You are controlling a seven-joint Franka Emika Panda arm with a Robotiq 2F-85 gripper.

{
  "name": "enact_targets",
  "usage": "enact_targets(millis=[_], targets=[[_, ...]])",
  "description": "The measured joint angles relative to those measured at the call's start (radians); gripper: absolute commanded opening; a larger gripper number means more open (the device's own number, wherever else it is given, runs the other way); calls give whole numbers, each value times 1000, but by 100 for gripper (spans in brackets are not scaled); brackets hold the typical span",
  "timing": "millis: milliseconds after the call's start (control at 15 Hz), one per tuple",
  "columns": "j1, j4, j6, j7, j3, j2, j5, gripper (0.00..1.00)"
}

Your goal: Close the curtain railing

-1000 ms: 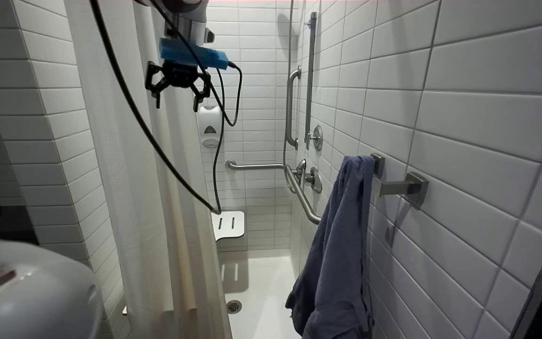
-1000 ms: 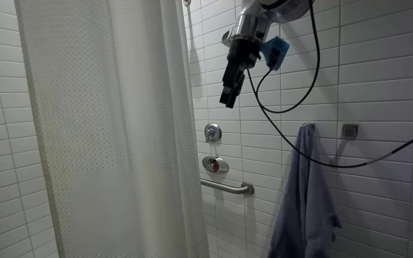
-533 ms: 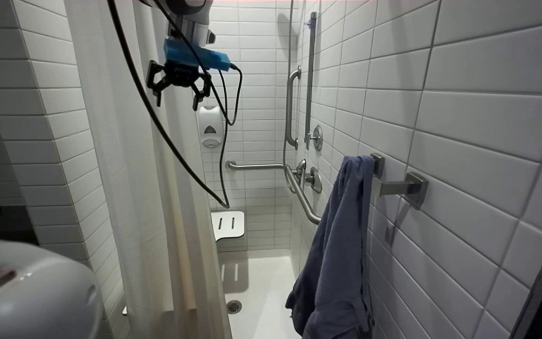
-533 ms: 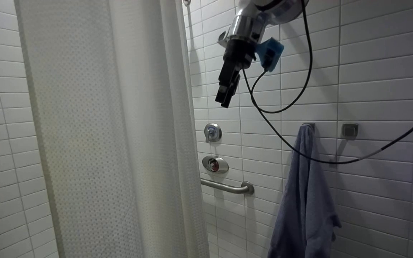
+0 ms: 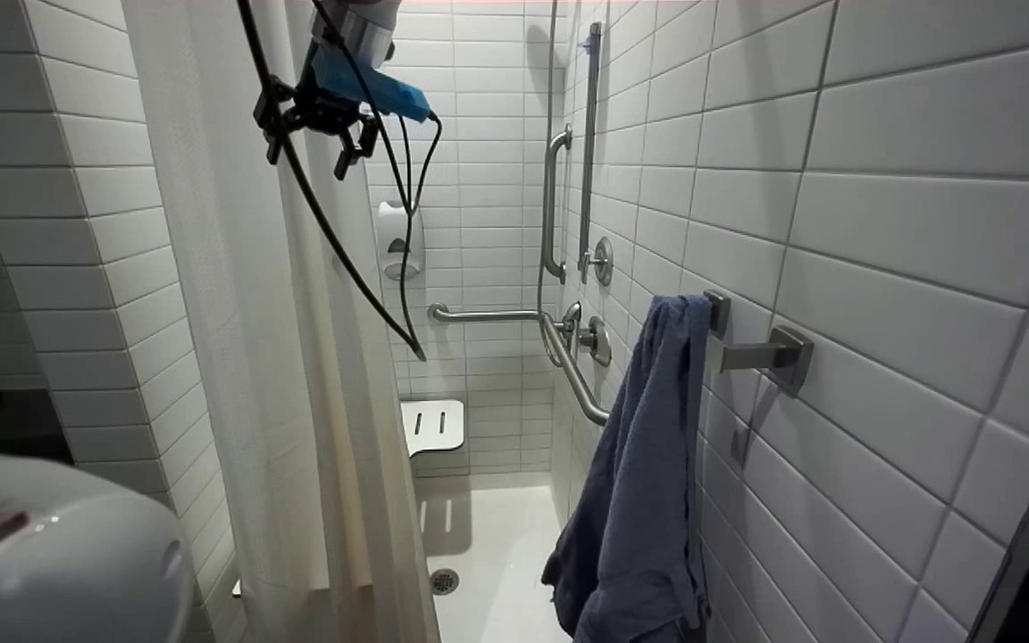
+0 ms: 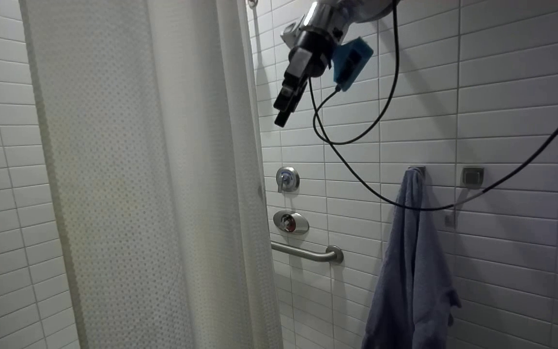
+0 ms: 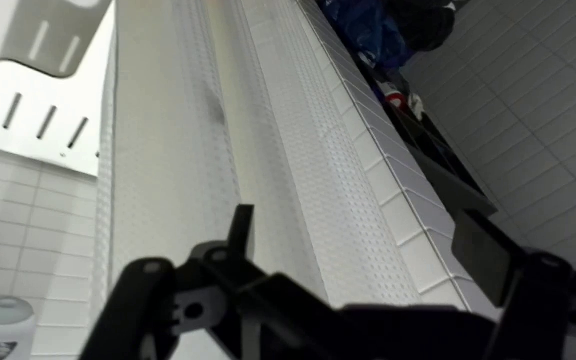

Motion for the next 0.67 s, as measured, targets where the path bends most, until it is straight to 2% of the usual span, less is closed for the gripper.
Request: enact_targets(millis=[267,667], targets=[[-22,120,-82,-61,2,60,81,100],[-36,142,-92,-67,11,83,83,100]])
